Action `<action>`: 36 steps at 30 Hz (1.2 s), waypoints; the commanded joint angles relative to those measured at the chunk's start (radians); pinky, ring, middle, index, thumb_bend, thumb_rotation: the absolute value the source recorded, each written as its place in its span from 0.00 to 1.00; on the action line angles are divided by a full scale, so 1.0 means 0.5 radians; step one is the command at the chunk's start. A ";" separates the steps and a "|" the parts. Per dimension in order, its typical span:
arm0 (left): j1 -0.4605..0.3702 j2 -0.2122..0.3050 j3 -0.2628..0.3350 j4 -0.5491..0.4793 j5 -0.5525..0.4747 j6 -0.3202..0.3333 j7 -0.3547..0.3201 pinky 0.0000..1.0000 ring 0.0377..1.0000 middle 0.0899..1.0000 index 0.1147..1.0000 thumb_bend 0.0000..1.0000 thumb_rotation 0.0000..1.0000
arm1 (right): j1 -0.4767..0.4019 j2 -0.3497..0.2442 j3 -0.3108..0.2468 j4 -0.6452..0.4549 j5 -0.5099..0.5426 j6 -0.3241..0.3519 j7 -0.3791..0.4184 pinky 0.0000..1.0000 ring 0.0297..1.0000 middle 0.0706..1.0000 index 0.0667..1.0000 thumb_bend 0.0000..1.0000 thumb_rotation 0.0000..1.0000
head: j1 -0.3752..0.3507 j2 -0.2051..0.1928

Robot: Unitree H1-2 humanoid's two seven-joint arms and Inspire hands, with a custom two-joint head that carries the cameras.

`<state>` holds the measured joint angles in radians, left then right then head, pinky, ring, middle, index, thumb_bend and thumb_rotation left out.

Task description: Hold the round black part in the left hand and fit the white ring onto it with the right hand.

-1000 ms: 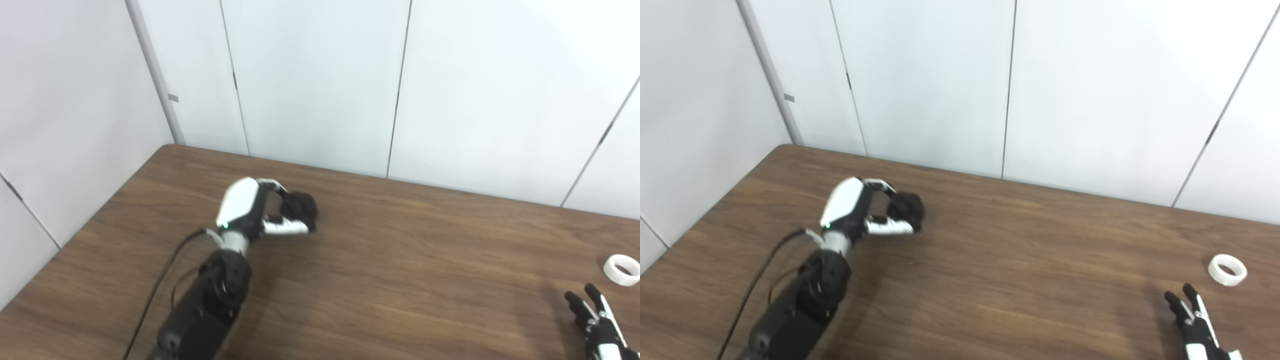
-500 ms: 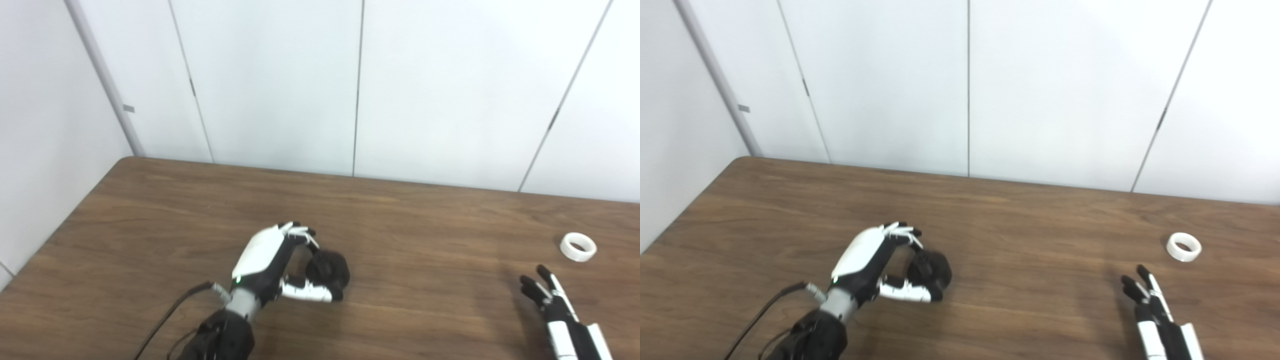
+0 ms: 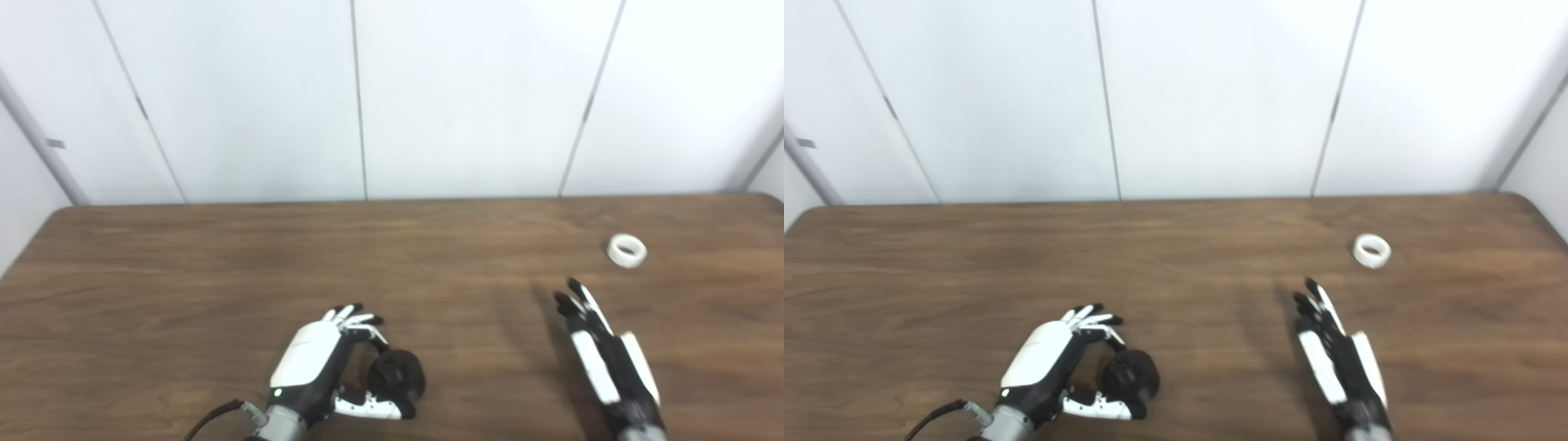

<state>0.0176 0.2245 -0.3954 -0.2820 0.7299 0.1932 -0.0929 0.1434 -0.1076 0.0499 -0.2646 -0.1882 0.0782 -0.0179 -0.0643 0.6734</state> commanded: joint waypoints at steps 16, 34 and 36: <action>0.141 -0.052 -0.005 0.176 0.125 -0.289 0.225 1.00 0.93 0.81 0.42 0.52 0.06 | -0.005 0.063 0.049 -0.177 -0.026 0.139 -0.031 0.92 0.91 0.89 0.95 0.50 1.00 | -0.094 0.110; 0.175 -0.026 0.023 0.160 0.185 -0.329 0.204 1.00 0.93 0.81 0.42 0.52 0.06 | -0.299 -0.133 -0.135 -0.409 -0.154 0.540 0.032 0.84 0.87 0.87 0.83 0.56 0.54 | -0.257 0.116; 0.175 -0.008 0.032 0.173 0.188 -0.355 0.217 1.00 0.93 0.81 0.42 0.52 0.06 | -0.353 -0.175 -0.149 -0.406 -0.228 0.594 0.028 0.85 0.87 0.86 0.80 0.61 0.44 | -0.287 0.111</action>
<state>0.0911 0.1965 -0.3814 -0.2087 0.8062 0.0213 0.0297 0.0043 -0.1739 -0.0122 -0.4279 -0.2744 0.3711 -0.0007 -0.1994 0.7302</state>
